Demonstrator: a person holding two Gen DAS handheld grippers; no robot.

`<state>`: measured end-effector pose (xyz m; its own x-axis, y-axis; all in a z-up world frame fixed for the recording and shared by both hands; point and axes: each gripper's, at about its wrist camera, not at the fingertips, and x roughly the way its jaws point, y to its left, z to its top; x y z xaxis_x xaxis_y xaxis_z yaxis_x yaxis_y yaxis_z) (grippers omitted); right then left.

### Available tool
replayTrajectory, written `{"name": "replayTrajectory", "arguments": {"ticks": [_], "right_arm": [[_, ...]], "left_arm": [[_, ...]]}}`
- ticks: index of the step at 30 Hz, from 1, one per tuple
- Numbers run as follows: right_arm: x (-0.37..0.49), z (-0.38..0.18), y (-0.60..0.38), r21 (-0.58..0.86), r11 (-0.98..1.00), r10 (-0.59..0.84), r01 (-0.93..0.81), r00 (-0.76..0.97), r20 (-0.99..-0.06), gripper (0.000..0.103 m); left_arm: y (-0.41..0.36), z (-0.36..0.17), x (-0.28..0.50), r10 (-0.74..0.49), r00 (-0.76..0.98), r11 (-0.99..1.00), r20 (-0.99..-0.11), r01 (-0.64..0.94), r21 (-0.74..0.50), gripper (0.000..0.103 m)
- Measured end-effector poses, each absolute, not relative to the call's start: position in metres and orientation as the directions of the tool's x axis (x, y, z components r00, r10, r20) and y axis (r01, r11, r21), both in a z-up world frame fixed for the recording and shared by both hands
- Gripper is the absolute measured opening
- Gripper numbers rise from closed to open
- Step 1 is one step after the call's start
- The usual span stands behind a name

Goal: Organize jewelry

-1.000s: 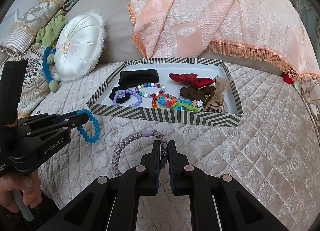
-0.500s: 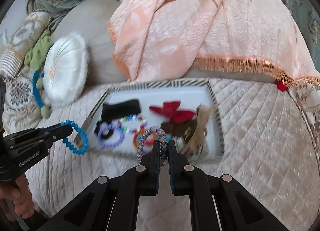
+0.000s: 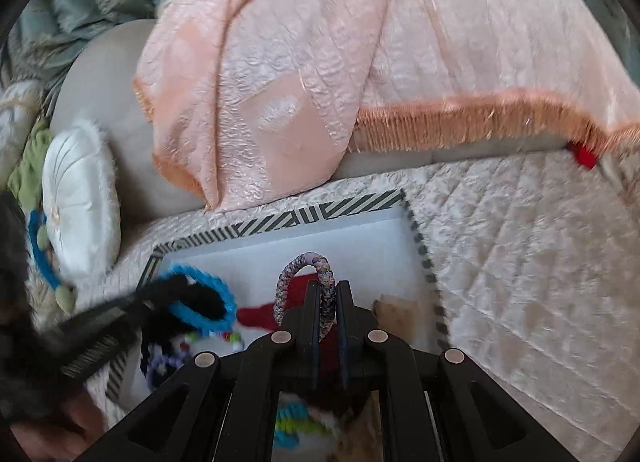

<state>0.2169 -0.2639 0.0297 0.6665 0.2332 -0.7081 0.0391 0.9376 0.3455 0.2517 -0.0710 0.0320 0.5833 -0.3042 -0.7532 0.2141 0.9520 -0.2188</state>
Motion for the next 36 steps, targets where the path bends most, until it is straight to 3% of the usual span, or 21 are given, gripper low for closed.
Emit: {"name": "replayTrajectory", "arguments": {"ticks": [6, 8, 9, 10, 12, 14, 16, 20, 22, 24, 32, 36], "right_arm": [[0.244, -0.006, -0.264, 0.343, 0.936, 0.242, 0.073, 0.573, -0.783, 0.007], [0.246, -0.012, -0.263, 0.308, 0.947, 0.208, 0.095, 0.549, -0.810, 0.007], [0.246, -0.014, -0.263, 0.296, 0.949, 0.197, 0.105, 0.537, -0.821, 0.012], [0.245, -0.014, -0.264, 0.292, 0.950, 0.191, 0.111, 0.534, -0.823, 0.015], [0.239, -0.010, -0.266, 0.277, 0.953, 0.163, 0.121, 0.565, -0.809, 0.037], [0.232, -0.003, -0.268, 0.262, 0.957, 0.141, 0.121, 0.596, -0.790, 0.046], [0.228, 0.004, -0.270, 0.257, 0.959, 0.134, 0.118, 0.612, -0.779, 0.046], [0.214, 0.019, -0.269, 0.241, 0.964, 0.120, 0.108, 0.632, -0.766, 0.046], [0.199, 0.029, -0.263, 0.222, 0.970, 0.108, 0.101, 0.639, -0.762, 0.046], [0.181, 0.035, -0.256, 0.203, 0.975, 0.101, 0.091, 0.631, -0.769, 0.046], [0.082, 0.048, -0.229, 0.171, 0.985, 0.115, 0.033, 0.616, -0.779, 0.047], [0.032, 0.053, -0.226, 0.193, 0.981, 0.146, 0.006, 0.633, -0.760, 0.055]], "left_arm": [[-0.069, 0.005, 0.263, -0.217, 0.584, 0.974, -0.782, 0.176, -0.140, 0.007], [-0.069, 0.001, 0.267, -0.196, 0.575, 0.978, -0.795, 0.169, -0.119, 0.013], [-0.070, 0.001, 0.267, -0.191, 0.572, 0.979, -0.798, 0.171, -0.112, 0.025], [-0.070, 0.002, 0.265, -0.192, 0.577, 0.978, -0.794, 0.175, -0.110, 0.043], [-0.068, 0.006, 0.261, -0.180, 0.601, 0.980, -0.778, 0.174, -0.093, 0.062], [-0.069, 0.012, 0.256, -0.163, 0.624, 0.981, -0.764, 0.188, -0.056, 0.066], [-0.067, 0.016, 0.253, -0.138, 0.636, 0.983, -0.760, 0.182, -0.027, 0.078], [-0.058, 0.023, 0.248, -0.082, 0.608, 0.989, -0.790, 0.147, 0.011, 0.084], [-0.052, 0.026, 0.240, -0.040, 0.589, 0.992, -0.807, 0.121, 0.039, 0.095], [-0.043, 0.034, 0.223, -0.028, 0.598, 0.993, -0.801, 0.110, 0.048, 0.100], [-0.013, 0.073, 0.114, 0.045, 0.699, 0.978, -0.714, 0.113, 0.173, 0.100], [-0.002, 0.074, 0.066, 0.009, 0.690, 0.987, -0.724, 0.111, 0.118, 0.100]]}}
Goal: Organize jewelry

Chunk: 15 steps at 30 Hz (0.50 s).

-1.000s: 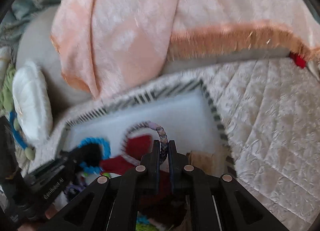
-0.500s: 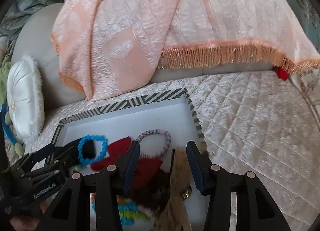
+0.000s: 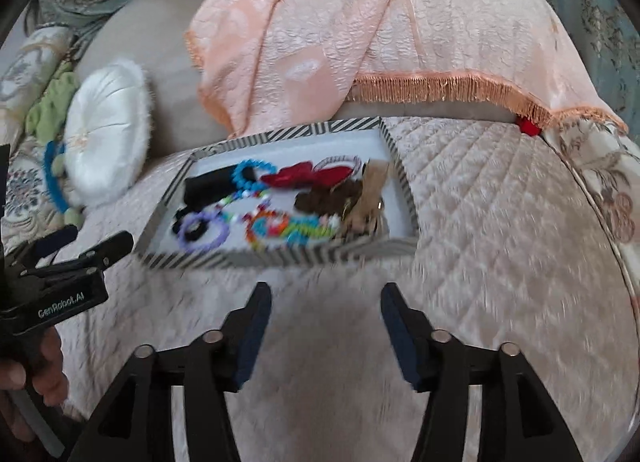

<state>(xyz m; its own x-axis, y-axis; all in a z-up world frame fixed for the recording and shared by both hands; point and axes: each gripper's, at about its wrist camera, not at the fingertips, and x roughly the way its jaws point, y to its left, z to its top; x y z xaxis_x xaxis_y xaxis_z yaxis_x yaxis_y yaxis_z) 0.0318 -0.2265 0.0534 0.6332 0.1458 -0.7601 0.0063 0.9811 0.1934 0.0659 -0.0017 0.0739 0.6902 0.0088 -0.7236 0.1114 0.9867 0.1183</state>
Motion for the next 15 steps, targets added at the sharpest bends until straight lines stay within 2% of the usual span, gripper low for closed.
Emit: {"name": "replayTrajectory", "arguments": {"ticks": [5, 15], "right_arm": [[0.015, 0.059, -0.217, 0.147, 0.989, 0.129, -0.027, 0.650, -0.749, 0.057], [0.016, 0.061, -0.210, 0.096, 0.995, 0.093, -0.031, 0.650, -0.754, 0.057]], "left_arm": [[-0.009, 0.058, 0.036, 0.013, 0.647, 0.983, -0.762, 0.131, 0.128, 0.100], [-0.001, 0.055, 0.045, 0.023, 0.624, 0.996, -0.781, 0.056, 0.074, 0.100]]}}
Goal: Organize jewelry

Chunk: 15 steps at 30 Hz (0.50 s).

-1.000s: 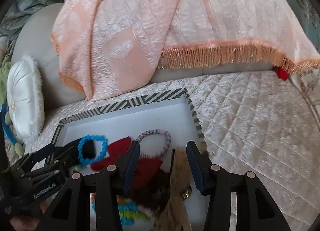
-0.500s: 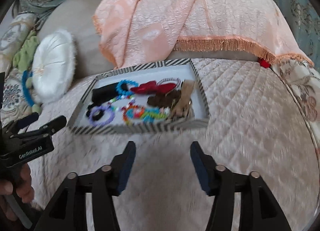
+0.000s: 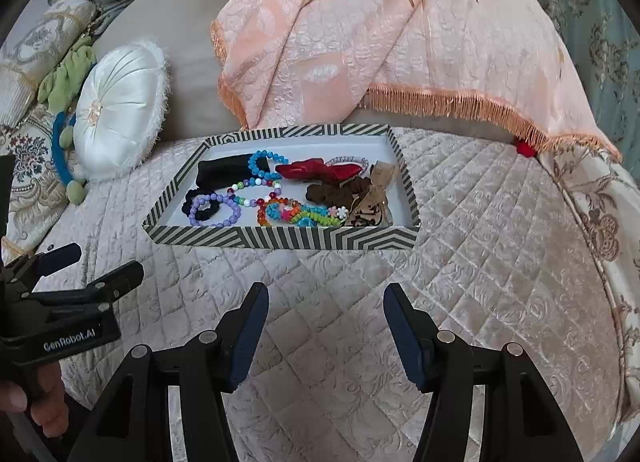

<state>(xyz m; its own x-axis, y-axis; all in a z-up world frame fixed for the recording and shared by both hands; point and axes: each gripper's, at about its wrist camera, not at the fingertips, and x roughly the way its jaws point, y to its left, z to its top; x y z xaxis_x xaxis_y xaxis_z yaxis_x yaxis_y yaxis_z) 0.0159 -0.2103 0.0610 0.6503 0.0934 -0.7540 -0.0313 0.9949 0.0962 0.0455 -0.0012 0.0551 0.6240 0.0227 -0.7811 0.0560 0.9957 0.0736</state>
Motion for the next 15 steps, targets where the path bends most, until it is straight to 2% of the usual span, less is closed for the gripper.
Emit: {"name": "replayTrajectory", "arguments": {"ticks": [4, 15], "right_arm": [[0.015, 0.067, -0.209, 0.093, 0.995, 0.082, -0.020, 0.675, -0.733, 0.057], [0.018, 0.067, -0.200, 0.087, 0.996, 0.087, -0.034, 0.679, -0.729, 0.058]], "left_arm": [[0.000, 0.054, 0.047, 0.057, 0.627, 0.995, -0.777, 0.028, 0.096, 0.100], [-0.004, 0.060, 0.044, 0.026, 0.649, 0.997, -0.760, 0.039, 0.068, 0.100]]}}
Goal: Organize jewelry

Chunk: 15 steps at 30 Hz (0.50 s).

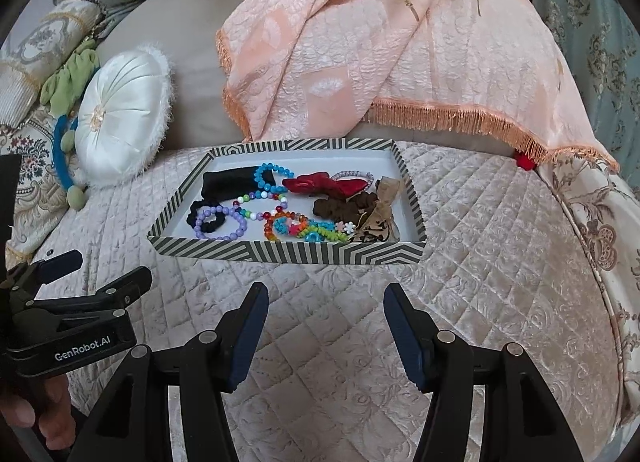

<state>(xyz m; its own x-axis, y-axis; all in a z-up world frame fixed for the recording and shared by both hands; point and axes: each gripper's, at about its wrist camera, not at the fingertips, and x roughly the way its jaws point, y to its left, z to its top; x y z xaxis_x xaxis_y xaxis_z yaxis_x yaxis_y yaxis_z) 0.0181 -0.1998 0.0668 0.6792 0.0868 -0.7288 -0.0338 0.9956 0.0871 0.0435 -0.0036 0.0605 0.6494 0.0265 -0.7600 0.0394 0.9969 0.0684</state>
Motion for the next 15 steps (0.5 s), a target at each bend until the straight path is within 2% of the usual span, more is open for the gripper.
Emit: {"name": "replayTrajectory", "arguments": {"ticks": [15], "right_arm": [[0.0193, 0.0633, -0.1944, 0.069, 0.997, 0.074, -0.035, 0.679, -0.731, 0.058]], "left_arm": [[-0.0098, 0.0632, 0.0408, -0.024, 0.655, 0.996, -0.755, 0.077, 0.034, 0.100]]}}
